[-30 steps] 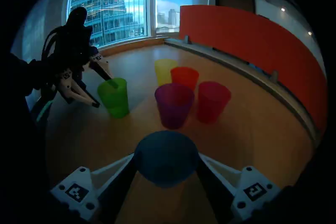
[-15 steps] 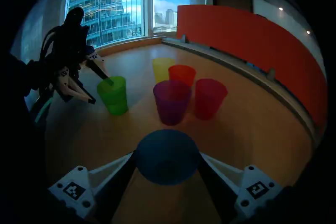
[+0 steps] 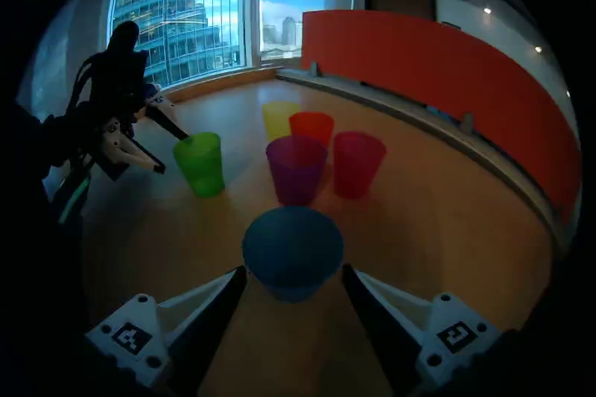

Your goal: Pour water

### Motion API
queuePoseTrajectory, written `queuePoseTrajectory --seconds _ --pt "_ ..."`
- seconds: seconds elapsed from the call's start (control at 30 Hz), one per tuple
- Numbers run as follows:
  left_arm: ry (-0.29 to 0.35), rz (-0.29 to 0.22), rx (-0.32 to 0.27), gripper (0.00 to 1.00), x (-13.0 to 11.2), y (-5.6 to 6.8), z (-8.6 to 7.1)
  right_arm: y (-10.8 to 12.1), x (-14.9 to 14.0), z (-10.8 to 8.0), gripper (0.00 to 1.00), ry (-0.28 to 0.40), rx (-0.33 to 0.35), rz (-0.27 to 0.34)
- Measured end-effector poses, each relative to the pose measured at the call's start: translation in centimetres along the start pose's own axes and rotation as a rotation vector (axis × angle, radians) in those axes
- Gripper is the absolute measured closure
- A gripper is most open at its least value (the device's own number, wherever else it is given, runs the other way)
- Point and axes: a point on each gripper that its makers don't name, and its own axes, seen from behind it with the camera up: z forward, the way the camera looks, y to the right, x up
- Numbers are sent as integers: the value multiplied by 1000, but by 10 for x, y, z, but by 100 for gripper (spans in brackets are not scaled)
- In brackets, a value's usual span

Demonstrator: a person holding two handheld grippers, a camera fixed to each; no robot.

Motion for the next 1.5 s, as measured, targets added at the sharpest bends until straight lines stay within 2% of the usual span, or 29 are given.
queuePoseTrajectory --seconds 0.27,0.47,0.67,1.1,1.5 --pt "48 -33 59 0 4 -8 -13 3 -12 -20 0 8 -46 13" --pt "79 -58 115 0 1 -15 -21 8 -10 -32 0 42 -86 43" --pt "129 -63 190 0 6 -28 -33 15 -2 -46 0 89 -132 70" --pt "291 -105 371 0 40 -66 -66 44 26 -78 0 232 -293 134" --pt "422 -114 496 0 68 -89 -83 76 46 -104 0 375 -484 185"
